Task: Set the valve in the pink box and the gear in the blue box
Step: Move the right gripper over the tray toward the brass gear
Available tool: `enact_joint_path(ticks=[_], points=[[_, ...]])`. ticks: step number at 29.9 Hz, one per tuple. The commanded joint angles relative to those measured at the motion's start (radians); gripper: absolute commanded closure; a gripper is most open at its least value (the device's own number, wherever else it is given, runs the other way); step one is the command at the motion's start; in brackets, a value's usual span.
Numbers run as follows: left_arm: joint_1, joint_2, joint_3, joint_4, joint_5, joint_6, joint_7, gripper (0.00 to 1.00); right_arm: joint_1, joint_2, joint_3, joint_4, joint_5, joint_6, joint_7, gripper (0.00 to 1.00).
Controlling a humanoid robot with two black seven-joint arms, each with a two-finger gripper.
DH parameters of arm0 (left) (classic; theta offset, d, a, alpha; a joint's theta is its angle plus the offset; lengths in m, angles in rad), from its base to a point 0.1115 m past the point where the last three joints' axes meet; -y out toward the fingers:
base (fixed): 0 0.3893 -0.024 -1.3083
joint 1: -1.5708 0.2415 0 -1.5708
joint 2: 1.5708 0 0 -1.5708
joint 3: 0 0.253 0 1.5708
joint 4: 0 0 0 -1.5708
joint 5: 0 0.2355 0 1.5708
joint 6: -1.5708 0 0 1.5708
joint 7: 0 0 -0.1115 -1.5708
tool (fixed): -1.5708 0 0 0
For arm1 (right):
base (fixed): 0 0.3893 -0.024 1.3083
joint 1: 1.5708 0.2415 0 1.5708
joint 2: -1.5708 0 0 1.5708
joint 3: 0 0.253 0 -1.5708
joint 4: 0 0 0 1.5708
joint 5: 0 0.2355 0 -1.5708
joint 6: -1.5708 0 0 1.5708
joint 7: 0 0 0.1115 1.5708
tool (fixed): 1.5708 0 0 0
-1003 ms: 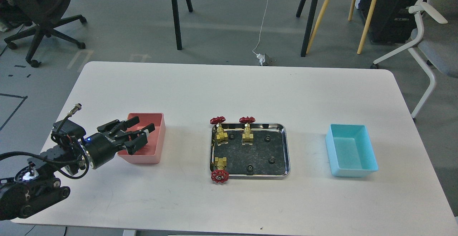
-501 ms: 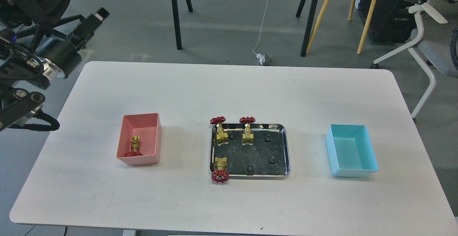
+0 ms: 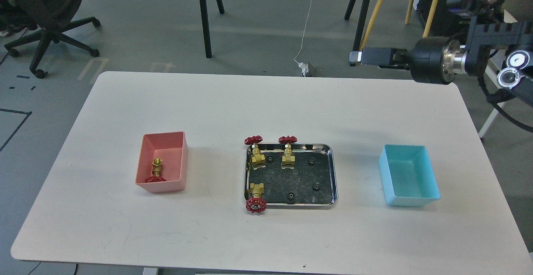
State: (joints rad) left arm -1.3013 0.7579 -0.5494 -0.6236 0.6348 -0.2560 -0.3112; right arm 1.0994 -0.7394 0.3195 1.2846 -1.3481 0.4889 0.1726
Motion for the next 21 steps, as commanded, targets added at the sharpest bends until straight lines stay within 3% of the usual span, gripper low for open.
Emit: enact_joint_path(ticks=[1,11,21], points=[[-0.061,-0.028,0.003,0.053,0.0,0.001,0.006,0.1,-0.003,0.015,-0.112,0.1,-0.074,0.0,0.002,0.01],[-0.121,-0.051,0.009,0.074,0.005,0.007,0.026,0.1,-0.006,0.144,-0.37,0.111,-0.266,0.0,0.01,0.01],[-0.144,-0.052,0.008,0.124,0.003,0.006,0.021,0.1,-0.038,0.322,-0.39,-0.094,-0.335,0.0,0.011,0.02]])
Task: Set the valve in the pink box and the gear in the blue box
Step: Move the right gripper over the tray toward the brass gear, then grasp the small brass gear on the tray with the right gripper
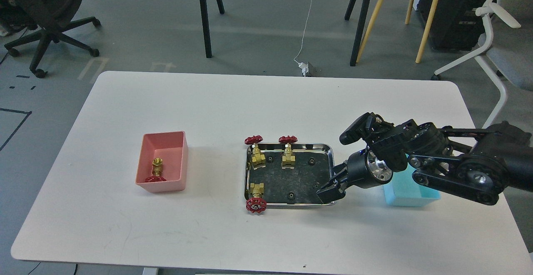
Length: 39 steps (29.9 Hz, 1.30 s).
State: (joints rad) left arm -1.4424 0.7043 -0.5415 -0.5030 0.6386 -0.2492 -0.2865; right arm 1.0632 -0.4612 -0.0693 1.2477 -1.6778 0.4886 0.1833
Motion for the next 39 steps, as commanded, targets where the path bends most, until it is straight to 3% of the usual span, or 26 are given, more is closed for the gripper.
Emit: enact_joint_path(ticks=[1,18,30,37,39], points=[[-0.003,0.003,0.001,0.003,0.0,-0.001,-0.003,0.1,-0.002,0.059,-0.001,-0.077,-0.005,0.0,0.001,0.02],[-0.019,0.0,0.0,0.044,0.0,-0.001,-0.01,0.1,-0.057,0.185,-0.007,-0.254,-0.08,0.0,0.005,0.05],[-0.019,-0.006,0.001,0.046,0.001,0.001,-0.01,0.1,-0.062,0.205,-0.009,-0.266,-0.095,0.0,0.008,0.13],[-0.021,-0.005,0.001,0.046,0.001,0.002,-0.01,0.1,-0.045,0.216,-0.046,-0.264,-0.097,0.0,0.008,0.3],[-0.021,-0.003,0.001,0.047,0.001,0.002,-0.01,0.1,-0.039,0.219,-0.052,-0.264,-0.097,0.0,0.008,0.4]])
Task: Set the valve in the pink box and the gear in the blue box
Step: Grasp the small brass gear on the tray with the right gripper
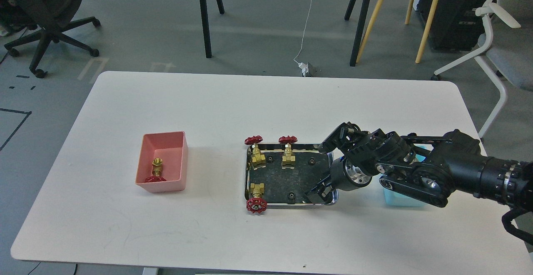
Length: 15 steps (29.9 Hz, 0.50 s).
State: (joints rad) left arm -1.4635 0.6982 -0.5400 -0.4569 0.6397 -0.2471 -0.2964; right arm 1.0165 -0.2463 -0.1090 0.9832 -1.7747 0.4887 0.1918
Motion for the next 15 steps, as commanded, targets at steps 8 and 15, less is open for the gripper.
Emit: enact_joint_path(ticks=[8,15], points=[[-0.006,0.003,0.0,0.02,-0.002,-0.001,-0.001,0.1,0.016,0.028,-0.015,-0.012,-0.032,0.0,-0.002,0.54],[-0.012,0.003,0.002,0.035,-0.002,-0.003,-0.001,0.1,0.016,0.038,-0.017,-0.012,-0.035,0.0,-0.002,0.58]])
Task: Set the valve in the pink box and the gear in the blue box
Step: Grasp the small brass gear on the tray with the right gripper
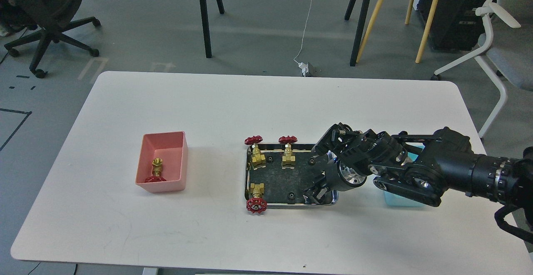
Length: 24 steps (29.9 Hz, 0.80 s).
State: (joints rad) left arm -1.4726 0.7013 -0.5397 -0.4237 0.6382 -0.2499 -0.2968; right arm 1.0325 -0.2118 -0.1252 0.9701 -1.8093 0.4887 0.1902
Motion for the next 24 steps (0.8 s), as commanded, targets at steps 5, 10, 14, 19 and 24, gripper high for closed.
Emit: enact_joint_path(ticks=[5,10,14,19,24], points=[[-0.003,0.0,0.001,0.002,0.0,0.0,-0.001,0.1,0.003,0.005,-0.001,0.001,-0.001,0.0,-0.002,0.68],[-0.003,0.0,0.001,0.002,0.0,0.0,-0.001,0.1,0.023,0.005,-0.03,0.007,0.001,0.0,-0.003,0.72],[-0.003,0.0,0.003,0.002,0.0,0.0,-0.001,0.1,0.034,0.003,-0.034,0.012,0.004,0.0,-0.002,0.72],[-0.003,0.001,0.004,0.002,0.0,0.0,-0.001,0.1,0.034,0.003,-0.034,0.015,0.004,0.0,-0.002,0.74],[-0.003,0.004,0.004,0.003,0.0,0.001,-0.001,0.1,0.035,0.003,-0.034,0.015,0.004,0.0,-0.002,0.81]])
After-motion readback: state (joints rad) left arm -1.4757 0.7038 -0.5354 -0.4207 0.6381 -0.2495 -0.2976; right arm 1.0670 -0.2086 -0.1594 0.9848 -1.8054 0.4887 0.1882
